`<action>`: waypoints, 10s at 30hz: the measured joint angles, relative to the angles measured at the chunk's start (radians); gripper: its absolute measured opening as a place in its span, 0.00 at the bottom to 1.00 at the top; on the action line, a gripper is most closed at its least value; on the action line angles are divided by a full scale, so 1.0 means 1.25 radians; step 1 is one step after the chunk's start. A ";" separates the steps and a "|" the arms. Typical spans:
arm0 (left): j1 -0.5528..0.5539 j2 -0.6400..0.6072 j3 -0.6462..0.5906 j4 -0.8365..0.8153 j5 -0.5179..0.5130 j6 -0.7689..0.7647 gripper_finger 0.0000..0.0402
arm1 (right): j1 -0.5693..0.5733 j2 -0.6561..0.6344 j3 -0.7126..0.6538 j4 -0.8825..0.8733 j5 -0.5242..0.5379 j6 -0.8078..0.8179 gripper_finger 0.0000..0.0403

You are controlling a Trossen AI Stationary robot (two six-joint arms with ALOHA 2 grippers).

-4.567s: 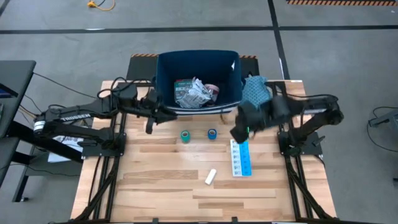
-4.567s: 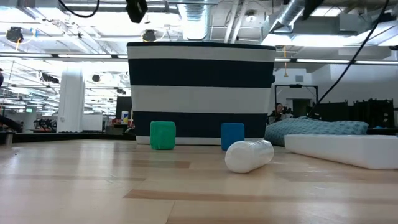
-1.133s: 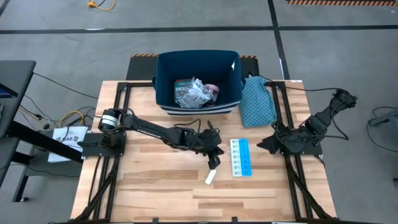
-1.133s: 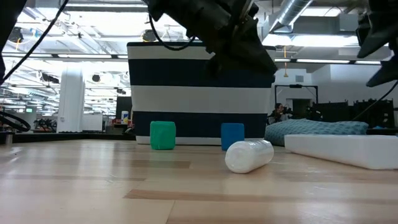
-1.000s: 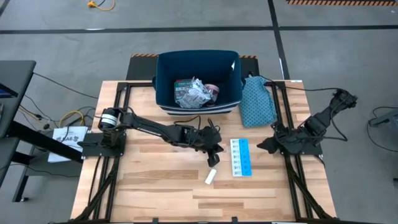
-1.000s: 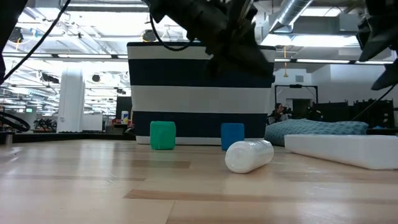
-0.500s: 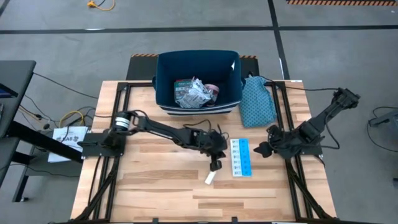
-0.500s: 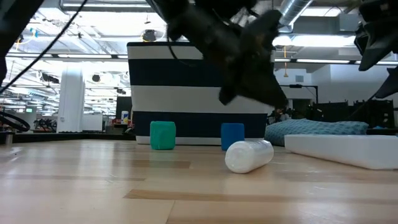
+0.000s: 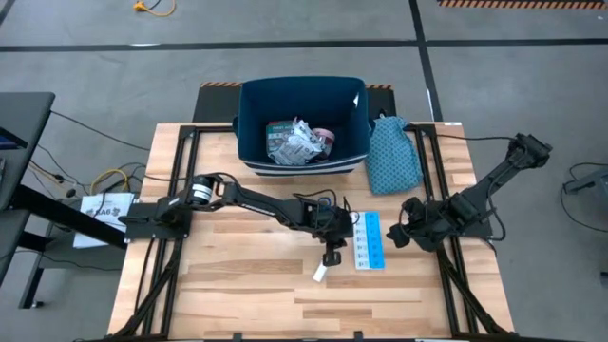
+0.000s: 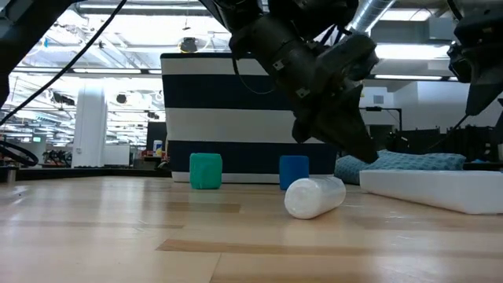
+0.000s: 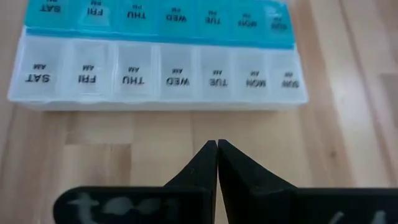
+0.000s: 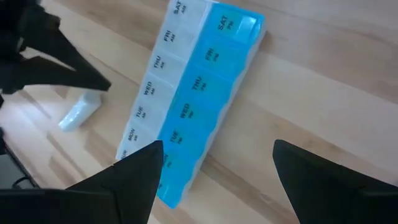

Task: Pick & place medical supplies in basket/bin
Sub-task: Put the pill organizer into the bin, then put the gauze bandage into the bin

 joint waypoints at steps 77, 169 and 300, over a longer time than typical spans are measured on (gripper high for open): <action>-0.001 0.143 0.138 -0.046 -0.039 0.124 0.00 | -0.005 0.145 -0.232 0.501 0.019 -0.022 0.73; -0.051 -0.254 0.090 -0.315 -0.143 0.054 0.00 | -0.140 0.181 -0.177 0.997 -0.067 -0.375 0.33; 0.126 -1.032 -0.602 -0.032 -0.125 -0.018 0.00 | -0.759 0.823 1.446 -0.356 -0.156 -1.258 0.67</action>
